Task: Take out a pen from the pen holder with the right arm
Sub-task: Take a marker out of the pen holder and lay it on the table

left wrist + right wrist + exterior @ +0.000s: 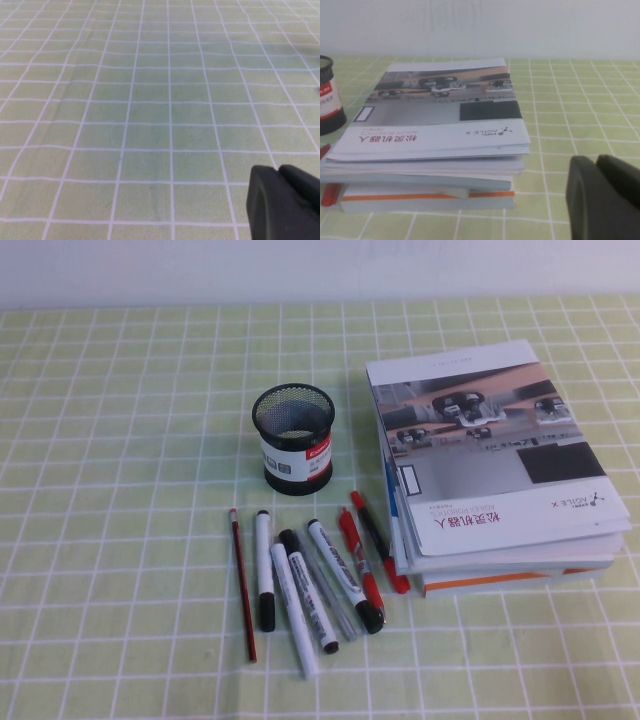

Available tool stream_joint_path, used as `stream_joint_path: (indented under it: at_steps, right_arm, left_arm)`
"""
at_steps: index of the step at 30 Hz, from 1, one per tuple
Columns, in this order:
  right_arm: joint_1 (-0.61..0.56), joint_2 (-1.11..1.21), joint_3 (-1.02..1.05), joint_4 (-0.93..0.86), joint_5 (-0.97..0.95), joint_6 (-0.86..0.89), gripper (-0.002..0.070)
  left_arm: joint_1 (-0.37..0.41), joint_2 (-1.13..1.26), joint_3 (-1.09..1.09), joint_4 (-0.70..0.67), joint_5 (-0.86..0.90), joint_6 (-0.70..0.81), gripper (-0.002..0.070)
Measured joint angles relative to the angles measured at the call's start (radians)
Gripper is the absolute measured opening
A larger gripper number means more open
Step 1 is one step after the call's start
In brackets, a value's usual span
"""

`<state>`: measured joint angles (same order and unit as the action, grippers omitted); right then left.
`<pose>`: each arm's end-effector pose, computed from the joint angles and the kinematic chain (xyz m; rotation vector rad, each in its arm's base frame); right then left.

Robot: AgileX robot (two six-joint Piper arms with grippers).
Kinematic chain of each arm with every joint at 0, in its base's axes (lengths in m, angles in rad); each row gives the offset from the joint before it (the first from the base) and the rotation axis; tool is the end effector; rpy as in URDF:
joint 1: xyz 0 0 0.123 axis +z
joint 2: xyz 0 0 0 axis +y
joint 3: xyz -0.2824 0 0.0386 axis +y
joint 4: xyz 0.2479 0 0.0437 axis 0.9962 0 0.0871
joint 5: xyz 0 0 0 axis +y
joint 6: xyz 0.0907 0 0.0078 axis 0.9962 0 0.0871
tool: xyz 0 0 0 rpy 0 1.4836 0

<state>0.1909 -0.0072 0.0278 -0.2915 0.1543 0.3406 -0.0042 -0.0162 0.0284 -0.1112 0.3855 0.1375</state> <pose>0.0565 0.0068 0.1906 -0.0809 1.6521 0.1487 0.0520 -0.0040 0.1700 0.0649 1.8778 -0.0185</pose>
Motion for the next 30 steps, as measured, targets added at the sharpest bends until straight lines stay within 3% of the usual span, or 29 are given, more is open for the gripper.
stream_joint_path:
  at_steps: [2, 8, 11, 16, 30]
  right_arm:
    - [0.000, 0.000, 0.000, 0.058, 0.003, -0.025, -0.0013]
    - [0.000, 0.000, 0.000, 0.400, 0.072, -0.419, -0.0013]
    - [0.000, 0.000, 0.000, 0.470, 0.124, -0.505, -0.0013]
    - [0.000, 0.000, 0.000, 0.497, 0.214, -0.507, -0.0013]
    - [-0.002, 0.000, 0.000, 0.511, 0.226, -0.501, -0.0012]
  left_arm:
    - [0.000, 0.000, 0.000, 0.000, 0.000, 0.000, -0.0005]
    - [0.000, 0.000, 0.000, 0.000, 0.000, 0.000, -0.0005]
    - [0.000, 0.000, 0.000, 0.000, 0.000, 0.000, -0.0005]
    - [0.000, 0.000, 0.000, 0.000, 0.000, 0.000, -0.0005]
    - [0.000, 0.000, 0.000, 0.000, 0.000, 0.000, -0.0005]
